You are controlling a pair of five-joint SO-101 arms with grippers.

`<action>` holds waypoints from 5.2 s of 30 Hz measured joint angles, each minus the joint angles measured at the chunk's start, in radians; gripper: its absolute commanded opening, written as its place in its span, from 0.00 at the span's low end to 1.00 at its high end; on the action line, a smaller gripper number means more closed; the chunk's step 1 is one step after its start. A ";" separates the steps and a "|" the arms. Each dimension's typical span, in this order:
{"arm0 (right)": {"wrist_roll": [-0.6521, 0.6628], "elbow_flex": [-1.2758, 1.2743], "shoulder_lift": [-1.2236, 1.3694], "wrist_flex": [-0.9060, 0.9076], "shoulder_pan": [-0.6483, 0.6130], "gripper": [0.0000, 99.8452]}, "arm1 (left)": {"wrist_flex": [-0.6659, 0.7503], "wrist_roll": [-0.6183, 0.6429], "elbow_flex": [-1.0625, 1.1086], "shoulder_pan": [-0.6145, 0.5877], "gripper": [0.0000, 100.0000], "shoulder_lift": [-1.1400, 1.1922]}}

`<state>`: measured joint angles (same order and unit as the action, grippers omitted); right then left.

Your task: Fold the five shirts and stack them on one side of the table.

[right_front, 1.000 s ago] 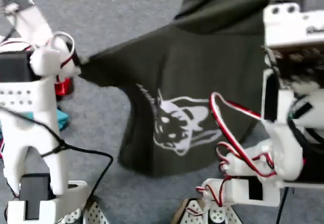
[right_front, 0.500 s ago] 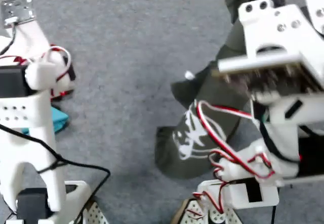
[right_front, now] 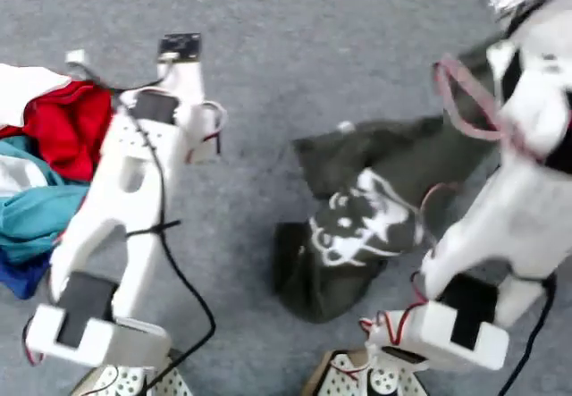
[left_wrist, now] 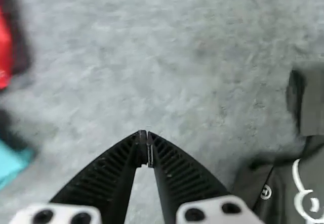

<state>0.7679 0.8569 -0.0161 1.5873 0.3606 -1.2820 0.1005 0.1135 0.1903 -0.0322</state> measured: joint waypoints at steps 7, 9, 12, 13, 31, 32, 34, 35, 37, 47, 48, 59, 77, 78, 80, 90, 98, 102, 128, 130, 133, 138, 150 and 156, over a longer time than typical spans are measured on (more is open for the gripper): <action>0.063 -0.486 0.029 -0.262 0.106 0.00 | 0.031 0.267 -0.261 0.130 0.26 0.265; 0.087 -0.605 0.029 -0.339 0.117 0.00 | -0.005 0.382 -0.368 0.166 0.26 0.348; 0.114 -0.760 0.029 -0.431 0.118 0.00 | -0.034 0.526 -0.554 0.210 0.26 0.483; 0.117 -0.802 0.029 -0.462 0.118 0.00 | -0.035 0.563 -0.620 0.224 0.26 0.531; 0.117 -1.128 0.029 -0.684 0.118 0.00 | -0.098 0.698 -1.574 0.301 0.15 1.309; 0.117 -1.129 0.029 -0.690 0.118 0.00 | -0.115 0.698 -1.596 0.304 0.15 1.312; 0.117 -1.131 0.029 -0.692 0.118 0.00 | -0.146 0.698 -1.628 0.308 0.17 1.312; 0.117 -1.132 0.029 -0.692 0.118 0.00 | -0.161 0.698 -1.640 0.311 0.19 1.312; 0.117 -1.134 0.029 -0.692 0.118 0.00 | -0.189 0.698 -1.663 0.311 0.23 1.312; 0.117 -1.134 0.037 -0.692 0.118 0.00 | -0.308 0.698 -1.740 0.334 0.25 1.312; 0.117 -1.134 0.037 -0.692 0.118 0.00 | -0.302 0.698 -1.738 0.334 0.25 1.312; 0.117 -1.134 0.037 -0.692 0.118 0.00 | -0.120 0.698 -1.582 0.330 0.12 1.313; 0.117 -1.163 0.037 -0.692 0.118 0.00 | -0.077 0.698 -1.528 0.330 0.11 1.312; 0.117 -1.163 0.037 -0.692 0.118 0.00 | -0.077 0.698 -1.525 0.330 0.11 1.312; 0.117 -1.163 0.037 -0.694 0.121 0.00 | -0.077 0.698 -1.522 0.330 0.11 1.312; 0.117 -1.163 0.037 -0.694 0.124 0.00 | -0.074 0.697 -1.508 0.331 0.06 1.312; 0.117 -1.163 0.037 -0.694 0.124 0.00 | -0.069 0.678 -1.504 0.344 0.02 1.309; 0.103 -1.163 -0.026 -0.671 0.124 0.00 | -0.104 0.585 -1.519 0.344 0.02 1.309; -0.187 -0.959 -0.957 -0.822 0.025 0.00 | -0.468 0.239 -1.577 0.058 0.02 0.336; -0.187 -0.885 -0.924 -0.822 0.003 0.00 | -0.468 0.198 -1.473 0.044 0.02 0.219; -0.187 -0.770 -0.852 -0.822 -0.026 0.00 | -0.468 0.138 -1.281 0.018 0.02 0.026; -0.187 -0.588 -0.761 -0.822 -0.075 0.00 | -0.468 0.055 -0.907 -0.038 0.02 -0.322; -0.187 -0.379 -0.713 -0.822 -0.181 0.00 | -0.468 -0.012 -0.480 -0.198 0.02 -0.951; -0.187 -0.370 -0.713 -0.809 -0.232 0.00 | -0.456 -0.012 -0.460 -0.203 0.02 -0.961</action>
<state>0.5808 0.4872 -0.7296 0.7787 0.1289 -1.7377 0.0882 -0.3468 -0.0123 -0.9927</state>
